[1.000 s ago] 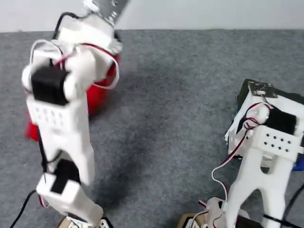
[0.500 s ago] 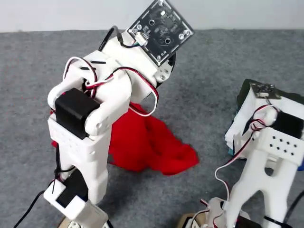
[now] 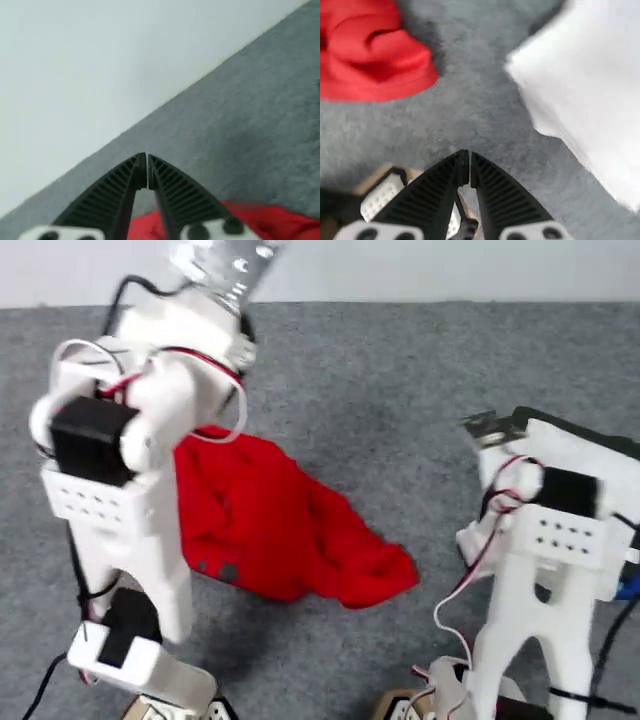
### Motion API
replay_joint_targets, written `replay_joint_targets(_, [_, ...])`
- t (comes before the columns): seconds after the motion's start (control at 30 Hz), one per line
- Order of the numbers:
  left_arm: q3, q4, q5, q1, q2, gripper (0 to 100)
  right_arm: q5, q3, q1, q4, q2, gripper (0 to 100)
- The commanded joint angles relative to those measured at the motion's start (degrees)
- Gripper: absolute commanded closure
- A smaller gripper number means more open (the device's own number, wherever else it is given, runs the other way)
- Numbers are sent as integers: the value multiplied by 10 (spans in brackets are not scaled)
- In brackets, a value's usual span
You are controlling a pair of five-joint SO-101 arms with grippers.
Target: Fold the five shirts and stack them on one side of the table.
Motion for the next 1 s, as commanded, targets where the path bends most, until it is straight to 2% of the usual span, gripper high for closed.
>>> replay_joint_targets(0.0, [46, 13, -2, -47, -58, 985, 14, 31, -62, 16, -7, 990])
replay_joint_targets(0.13, [179, 13, -3, -83, -146, 984, 8, 65, -98, -1, 24, 946])
replay_joint_targets(0.2, [258, 12, -4, -104, -192, 984, -22, 64, -102, -28, 43, 917])
replay_joint_targets(0.37, [405, 11, -4, -188, -295, 984, -64, 66, -180, -91, 88, 975])
replay_joint_targets(0.53, [468, 11, -66, -302, -374, 984, -104, 67, -270, -153, 122, 987])
replay_joint_targets(0.77, [523, 11, -129, -459, -433, 984, -104, 110, -334, -242, 208, 988])
replay_joint_targets(0.97, [553, 11, -149, -549, -437, 984, -105, 113, -430, -238, 287, 988])
